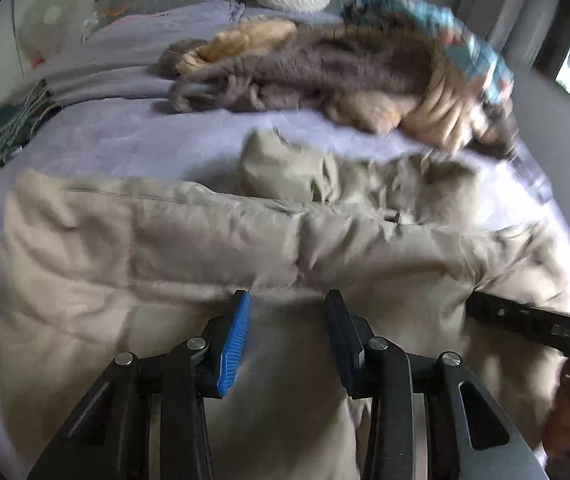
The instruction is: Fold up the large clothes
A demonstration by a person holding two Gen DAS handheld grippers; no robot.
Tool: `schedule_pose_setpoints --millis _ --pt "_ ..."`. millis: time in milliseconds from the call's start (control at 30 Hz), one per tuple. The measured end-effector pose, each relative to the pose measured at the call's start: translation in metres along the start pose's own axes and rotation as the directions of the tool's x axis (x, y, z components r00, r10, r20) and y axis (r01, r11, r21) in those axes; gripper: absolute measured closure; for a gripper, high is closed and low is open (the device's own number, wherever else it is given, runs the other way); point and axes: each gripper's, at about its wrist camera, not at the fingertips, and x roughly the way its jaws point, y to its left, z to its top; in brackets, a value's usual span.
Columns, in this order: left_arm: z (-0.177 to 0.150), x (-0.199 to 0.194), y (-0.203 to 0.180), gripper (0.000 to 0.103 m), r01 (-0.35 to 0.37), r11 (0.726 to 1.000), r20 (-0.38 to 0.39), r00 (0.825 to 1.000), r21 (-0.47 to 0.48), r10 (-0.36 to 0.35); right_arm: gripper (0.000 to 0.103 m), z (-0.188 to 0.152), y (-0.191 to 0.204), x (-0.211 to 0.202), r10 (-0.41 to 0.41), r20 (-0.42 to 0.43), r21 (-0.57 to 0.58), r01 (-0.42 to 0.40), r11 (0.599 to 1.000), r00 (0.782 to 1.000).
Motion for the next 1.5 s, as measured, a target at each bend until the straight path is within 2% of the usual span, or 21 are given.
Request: schedule_pose_setpoints --millis 67,133,233,300,367,433,533,633,767,967,1133,1233,1267,1367,1467,1500 --pt "0.000 0.022 -0.006 0.061 -0.065 0.997 0.019 0.998 0.029 0.065 0.098 0.002 0.000 0.017 -0.037 0.010 -0.023 0.037 0.999 0.999" --pt "0.006 0.031 0.000 0.061 -0.061 0.998 0.008 0.998 0.010 0.060 0.103 0.006 -0.006 0.028 -0.044 0.013 -0.036 0.044 0.998 0.999" --pt "0.016 0.030 0.015 0.061 -0.021 1.000 -0.011 1.000 0.002 0.021 0.103 0.015 -0.017 0.027 0.002 -0.015 -0.007 -0.002 1.000 1.000" --pt "0.022 0.022 0.030 0.061 -0.067 0.997 0.007 0.998 0.021 0.067 0.103 0.021 -0.025 0.013 0.003 -0.016 -0.016 -0.003 1.000 1.000" --pt "0.027 0.015 0.052 0.061 -0.141 0.990 0.028 0.990 0.024 0.141 0.103 0.026 -0.039 -0.005 -0.034 0.000 -0.033 0.034 0.999 0.999" --pt "0.032 0.013 0.080 0.061 -0.167 0.986 0.022 0.986 -0.012 0.168 0.103 0.033 -0.059 -0.024 -0.100 0.028 -0.030 0.100 0.994 0.995" --pt "0.031 0.015 0.106 0.061 -0.213 0.977 0.006 0.977 -0.028 0.213 0.103 0.042 -0.094 -0.048 -0.255 0.073 0.011 0.254 0.967 0.964" --pt "0.031 0.024 0.116 0.061 -0.228 0.973 0.000 0.974 -0.040 0.228 0.103 0.045 -0.125 -0.053 -0.246 0.055 0.098 0.240 0.966 0.968" --pt "0.034 0.047 0.120 0.060 -0.227 0.971 -0.020 0.974 -0.070 0.226 0.103 0.048 -0.143 -0.036 -0.277 0.055 0.126 0.269 0.955 0.959" --pt "0.043 0.065 0.125 0.060 -0.193 0.974 -0.024 0.981 -0.121 0.192 0.103 0.055 -0.157 -0.015 -0.267 0.076 0.197 0.248 0.949 0.961" --pt "0.047 0.062 0.124 0.060 -0.215 0.968 -0.042 0.977 -0.127 0.211 0.103 0.058 -0.152 -0.013 -0.298 0.072 0.190 0.280 0.941 0.952" --pt "0.051 0.047 0.124 0.060 -0.241 0.961 -0.062 0.970 -0.132 0.235 0.103 0.058 -0.144 -0.023 -0.308 0.067 0.206 0.289 0.935 0.949" --pt "0.052 0.038 0.124 0.060 -0.251 0.959 -0.066 0.967 -0.128 0.245 0.100 0.058 -0.140 -0.028 -0.312 0.066 0.213 0.292 0.932 0.948" --pt "0.046 0.013 0.124 0.060 -0.249 0.963 -0.062 0.968 -0.107 0.244 0.098 0.054 -0.130 -0.043 -0.317 0.068 0.227 0.295 0.928 0.946" --pt "0.032 -0.015 0.121 0.057 -0.255 0.965 -0.056 0.966 -0.067 0.251 0.090 0.039 -0.115 -0.069 -0.289 0.091 0.240 0.261 0.935 0.953" --pt "0.028 -0.021 0.120 0.057 -0.252 0.966 -0.057 0.967 -0.058 0.248 0.084 0.034 -0.113 -0.076 -0.279 0.096 0.243 0.250 0.937 0.955"
